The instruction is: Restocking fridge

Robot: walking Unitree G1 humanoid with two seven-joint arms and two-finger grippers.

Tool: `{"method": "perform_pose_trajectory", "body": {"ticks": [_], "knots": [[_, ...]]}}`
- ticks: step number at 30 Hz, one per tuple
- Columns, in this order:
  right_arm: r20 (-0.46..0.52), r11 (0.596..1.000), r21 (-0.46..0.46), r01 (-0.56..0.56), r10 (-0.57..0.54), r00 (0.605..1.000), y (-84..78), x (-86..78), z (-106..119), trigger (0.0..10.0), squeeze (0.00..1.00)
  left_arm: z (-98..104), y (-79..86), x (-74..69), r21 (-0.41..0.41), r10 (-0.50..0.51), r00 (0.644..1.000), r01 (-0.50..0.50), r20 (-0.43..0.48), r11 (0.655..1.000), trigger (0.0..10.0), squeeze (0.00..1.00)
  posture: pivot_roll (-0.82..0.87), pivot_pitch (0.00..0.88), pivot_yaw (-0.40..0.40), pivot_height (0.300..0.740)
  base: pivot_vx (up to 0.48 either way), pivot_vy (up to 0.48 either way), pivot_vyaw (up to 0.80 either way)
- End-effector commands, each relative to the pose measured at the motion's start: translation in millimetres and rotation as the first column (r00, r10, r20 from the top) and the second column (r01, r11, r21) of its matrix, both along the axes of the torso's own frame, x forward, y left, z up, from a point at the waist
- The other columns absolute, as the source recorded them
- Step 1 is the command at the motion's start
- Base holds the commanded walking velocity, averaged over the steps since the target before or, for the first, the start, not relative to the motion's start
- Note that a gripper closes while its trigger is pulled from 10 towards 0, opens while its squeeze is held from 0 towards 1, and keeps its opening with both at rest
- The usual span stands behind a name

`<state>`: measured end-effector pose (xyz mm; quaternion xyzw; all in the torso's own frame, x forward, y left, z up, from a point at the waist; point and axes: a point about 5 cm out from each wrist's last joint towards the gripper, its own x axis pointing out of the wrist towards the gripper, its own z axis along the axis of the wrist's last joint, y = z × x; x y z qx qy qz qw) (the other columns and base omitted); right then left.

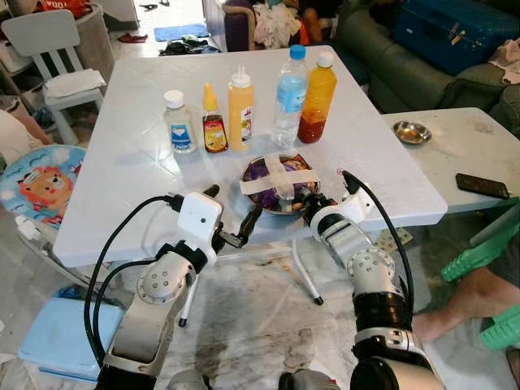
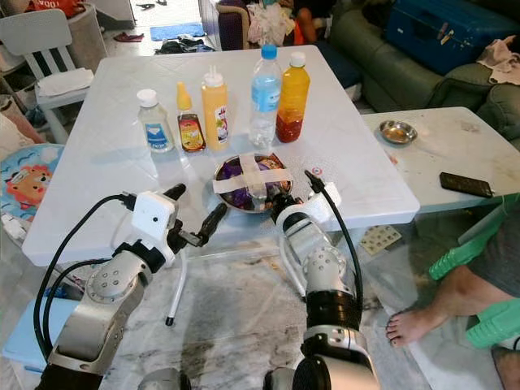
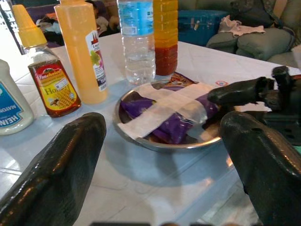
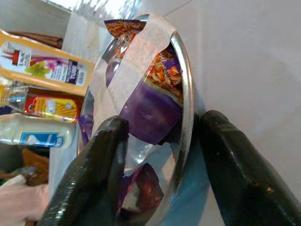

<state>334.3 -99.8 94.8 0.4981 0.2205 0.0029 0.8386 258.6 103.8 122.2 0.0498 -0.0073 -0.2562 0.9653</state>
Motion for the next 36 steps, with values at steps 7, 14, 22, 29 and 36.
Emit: {"method": "perform_pose_trajectory", "body": {"ticks": [7,14,22,29,36], "knots": [[0.091,0.988,0.12,-0.102,0.091,0.992,54.5,15.5,36.0,0.0,0.0,3.8,-1.1,-2.7,0.027,-0.022,0.999,0.022,0.028,0.999,10.0,0.0,0.06,0.0,0.007,0.74,0.0,0.0,0.0],[0.032,0.995,0.079,-0.058,0.056,0.998,44.1,12.8,23.9,0.0,0.0,2.4,-1.4,-4.4,0.033,-0.026,0.999,0.025,0.026,0.999,10.0,0.0,0.06,0.0,0.008,0.74,0.0,0.0,0.0],[0.042,0.989,0.137,-0.056,0.051,0.998,42.2,15.4,26.3,10.0,0.0,2.4,-3.8,-5.3,0.051,-0.051,0.998,0.05,0.029,0.997,10.0,0.0,0.06,0.0,0.016,0.74,0.0,0.0,0.0],[0.071,0.989,0.126,-0.077,0.068,0.995,46.9,24.7,35.2,10.0,0.0,1.5,-1.8,-8.6,0.085,-0.078,0.997,0.076,0.026,0.993,10.0,0.0,0.08,0.006,0.026,0.74,0.0,0.0,0.0],[0.074,0.987,0.145,-0.073,0.062,0.995,52.5,26.2,36.2,10.0,1.0,-0.4,-2.9,-14.7,0.123,-0.126,0.992,0.123,0.016,0.985,10.0,0.0,0.1,0.014,0.041,0.74,0.0,0.0,0.0]]}}
